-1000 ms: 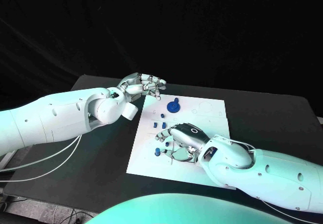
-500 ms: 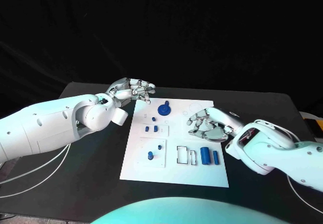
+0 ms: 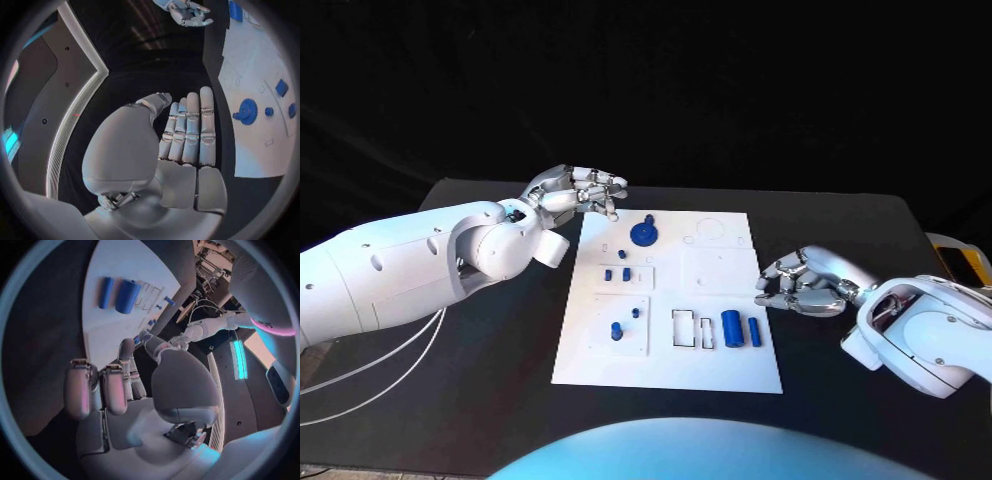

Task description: Assemble the parts on the task board

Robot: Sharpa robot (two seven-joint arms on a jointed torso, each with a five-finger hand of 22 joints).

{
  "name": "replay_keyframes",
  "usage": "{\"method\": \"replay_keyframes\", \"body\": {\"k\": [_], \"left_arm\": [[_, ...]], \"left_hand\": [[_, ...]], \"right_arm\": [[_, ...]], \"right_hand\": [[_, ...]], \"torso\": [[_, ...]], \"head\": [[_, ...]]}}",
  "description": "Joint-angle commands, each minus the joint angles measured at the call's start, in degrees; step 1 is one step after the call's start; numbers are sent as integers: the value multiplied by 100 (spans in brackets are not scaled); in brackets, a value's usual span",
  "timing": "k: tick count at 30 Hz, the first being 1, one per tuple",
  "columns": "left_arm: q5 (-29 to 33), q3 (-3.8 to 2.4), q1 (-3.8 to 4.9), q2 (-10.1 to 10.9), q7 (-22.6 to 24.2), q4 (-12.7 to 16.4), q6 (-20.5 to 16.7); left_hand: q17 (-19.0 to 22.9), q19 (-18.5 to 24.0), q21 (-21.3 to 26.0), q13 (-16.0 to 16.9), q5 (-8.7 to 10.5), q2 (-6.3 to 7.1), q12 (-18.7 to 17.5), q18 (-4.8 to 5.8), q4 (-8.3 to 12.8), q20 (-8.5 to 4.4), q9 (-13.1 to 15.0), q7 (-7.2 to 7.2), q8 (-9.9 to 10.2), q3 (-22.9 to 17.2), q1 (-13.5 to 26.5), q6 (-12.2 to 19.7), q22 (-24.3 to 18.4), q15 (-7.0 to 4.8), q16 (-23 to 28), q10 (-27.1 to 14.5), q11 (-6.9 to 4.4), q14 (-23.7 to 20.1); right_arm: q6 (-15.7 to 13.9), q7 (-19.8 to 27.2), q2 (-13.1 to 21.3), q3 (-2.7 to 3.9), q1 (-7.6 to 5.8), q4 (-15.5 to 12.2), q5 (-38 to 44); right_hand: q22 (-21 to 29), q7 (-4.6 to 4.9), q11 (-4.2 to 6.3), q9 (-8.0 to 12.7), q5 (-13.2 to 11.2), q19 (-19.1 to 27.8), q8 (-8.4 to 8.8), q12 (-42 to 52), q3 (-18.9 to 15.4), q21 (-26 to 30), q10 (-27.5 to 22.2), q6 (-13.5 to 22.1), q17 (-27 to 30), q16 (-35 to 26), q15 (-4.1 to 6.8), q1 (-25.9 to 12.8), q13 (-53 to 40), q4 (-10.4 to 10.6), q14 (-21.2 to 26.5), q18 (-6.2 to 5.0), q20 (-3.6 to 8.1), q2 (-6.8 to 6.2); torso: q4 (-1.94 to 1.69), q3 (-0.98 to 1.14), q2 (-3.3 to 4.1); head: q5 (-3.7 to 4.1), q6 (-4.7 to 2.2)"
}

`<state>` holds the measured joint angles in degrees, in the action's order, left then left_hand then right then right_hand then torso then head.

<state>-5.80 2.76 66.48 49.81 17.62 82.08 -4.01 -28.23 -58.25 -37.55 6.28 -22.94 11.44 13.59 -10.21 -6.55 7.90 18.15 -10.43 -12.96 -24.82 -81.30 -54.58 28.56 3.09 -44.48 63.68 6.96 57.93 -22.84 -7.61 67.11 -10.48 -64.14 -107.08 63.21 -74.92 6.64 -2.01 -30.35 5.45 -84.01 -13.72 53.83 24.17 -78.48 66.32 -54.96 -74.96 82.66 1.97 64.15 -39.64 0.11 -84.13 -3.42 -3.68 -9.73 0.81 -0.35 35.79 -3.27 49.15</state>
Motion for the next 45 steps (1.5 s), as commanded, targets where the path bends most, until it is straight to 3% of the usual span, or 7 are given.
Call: {"method": "replay_keyframes", "body": {"k": [1,9,24,40,45], "left_arm": [[34,-2,0,-13,79,21,63],[34,0,-2,-1,85,32,64],[34,0,-2,18,82,46,80],[34,0,-3,36,63,45,107],[34,0,-3,43,56,45,114]], "left_hand": [[-5,36,21,7,-14,-74,-16,-18,-6,4,8,-40,21,33,-1,-4,5,-4,-9,-15,-1,-38],[-8,39,23,10,-13,-74,-16,-17,-8,5,11,-37,19,37,0,-13,6,-3,-9,-15,-3,-42],[-8,39,23,10,-13,-74,-16,-17,-8,5,11,-37,19,37,0,-13,6,-3,-9,-15,-3,-42],[-11,41,24,12,-14,-79,-15,-18,-9,5,14,-33,17,37,-3,-21,7,-4,-10,-14,-5,-46],[-12,42,24,13,-14,-79,-16,-18,-9,6,15,-33,18,38,-3,-23,7,-4,-10,-15,-5,-47]], "right_arm": [[-52,-582,4,-13,86,-77,131],[-266,-840,-117,-28,221,-145,435],[-220,-1068,-419,-39,253,-135,630],[56,-1235,-616,-45,319,-84,831],[211,-1429,-637,-45,335,-67,1078]], "right_hand": [[-1045,6,8,-27,105,-343,-44,271,-77,-75,144,46,-73,56,40,-72,-384,86,-328,119,32,-88],[-1095,-3,13,-70,166,-364,-90,768,-208,-168,376,86,-217,135,44,-113,-1089,198,-352,138,36,-126],[-1130,-28,26,-158,150,-372,-209,918,-454,-216,375,78,-275,170,52,-272,-1394,450,-356,147,39,-150],[-1128,-30,27,-207,159,-365,-259,931,-597,-198,358,120,-261,163,52,-338,-1479,584,-349,143,41,-158],[-1133,-43,35,-278,230,-364,-347,970,-791,-195,370,141,-266,164,58,-387,-1590,731,-348,143,44,-192]], "torso": [[5,-8,-3],[0,-4,6],[6,4,11],[3,0,8],[2,0,10]], "head": [[18,0],[2,3],[-38,9],[-45,22],[-49,36]]}}
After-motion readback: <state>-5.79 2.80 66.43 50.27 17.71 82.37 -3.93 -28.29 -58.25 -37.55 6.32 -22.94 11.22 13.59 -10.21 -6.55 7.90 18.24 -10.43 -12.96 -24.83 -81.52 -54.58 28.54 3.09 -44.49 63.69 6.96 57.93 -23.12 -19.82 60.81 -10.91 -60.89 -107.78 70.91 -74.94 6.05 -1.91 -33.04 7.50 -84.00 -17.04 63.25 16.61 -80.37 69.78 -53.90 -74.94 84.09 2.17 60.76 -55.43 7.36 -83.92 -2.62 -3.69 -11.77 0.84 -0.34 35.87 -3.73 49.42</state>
